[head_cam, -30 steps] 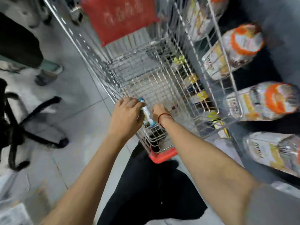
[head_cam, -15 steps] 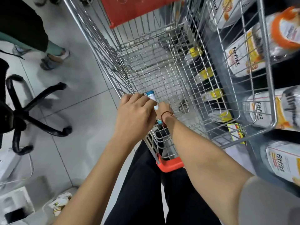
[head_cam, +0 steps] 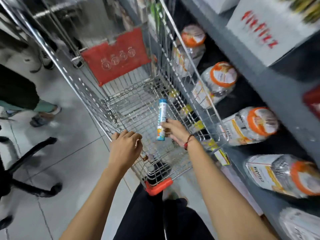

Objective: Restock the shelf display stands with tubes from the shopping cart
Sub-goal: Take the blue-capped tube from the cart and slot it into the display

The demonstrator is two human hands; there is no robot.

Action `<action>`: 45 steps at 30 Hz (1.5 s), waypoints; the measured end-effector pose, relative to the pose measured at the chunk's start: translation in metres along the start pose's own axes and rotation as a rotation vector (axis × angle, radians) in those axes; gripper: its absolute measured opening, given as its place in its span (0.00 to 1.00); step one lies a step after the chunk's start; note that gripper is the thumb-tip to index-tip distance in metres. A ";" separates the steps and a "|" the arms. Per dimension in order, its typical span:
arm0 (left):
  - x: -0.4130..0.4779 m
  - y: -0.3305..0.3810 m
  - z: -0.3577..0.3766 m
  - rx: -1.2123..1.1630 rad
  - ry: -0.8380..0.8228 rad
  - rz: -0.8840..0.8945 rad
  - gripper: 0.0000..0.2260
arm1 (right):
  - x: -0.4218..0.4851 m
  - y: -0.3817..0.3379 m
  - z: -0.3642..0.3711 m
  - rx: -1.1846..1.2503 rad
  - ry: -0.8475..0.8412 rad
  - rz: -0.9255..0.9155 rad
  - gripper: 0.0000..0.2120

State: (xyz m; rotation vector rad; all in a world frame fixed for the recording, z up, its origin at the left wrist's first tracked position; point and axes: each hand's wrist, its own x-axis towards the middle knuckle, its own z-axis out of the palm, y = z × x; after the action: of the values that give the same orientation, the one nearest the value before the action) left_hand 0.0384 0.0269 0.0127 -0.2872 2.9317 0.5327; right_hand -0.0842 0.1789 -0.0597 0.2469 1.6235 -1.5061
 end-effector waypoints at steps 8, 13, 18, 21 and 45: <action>0.026 0.070 -0.022 -0.152 0.043 0.201 0.08 | -0.117 -0.050 -0.059 0.370 0.127 -0.238 0.07; 0.039 0.133 -0.027 -0.217 0.024 0.400 0.08 | -0.197 -0.065 -0.096 0.467 0.180 -0.417 0.09; 0.044 0.200 -0.026 -0.187 -0.048 0.595 0.08 | -0.260 -0.069 -0.122 0.435 0.266 -0.574 0.11; 0.047 0.236 -0.022 -0.205 -0.074 0.694 0.06 | -0.283 -0.058 -0.138 0.494 0.436 -0.594 0.09; 0.048 0.376 -0.010 -0.300 0.038 1.029 0.15 | -0.360 -0.066 -0.242 -0.097 1.320 -0.725 0.18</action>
State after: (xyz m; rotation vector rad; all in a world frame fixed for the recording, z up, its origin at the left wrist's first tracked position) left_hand -0.0893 0.3613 0.1386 1.2461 2.8084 1.0630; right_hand -0.0251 0.5217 0.2075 0.7689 3.0536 -1.9038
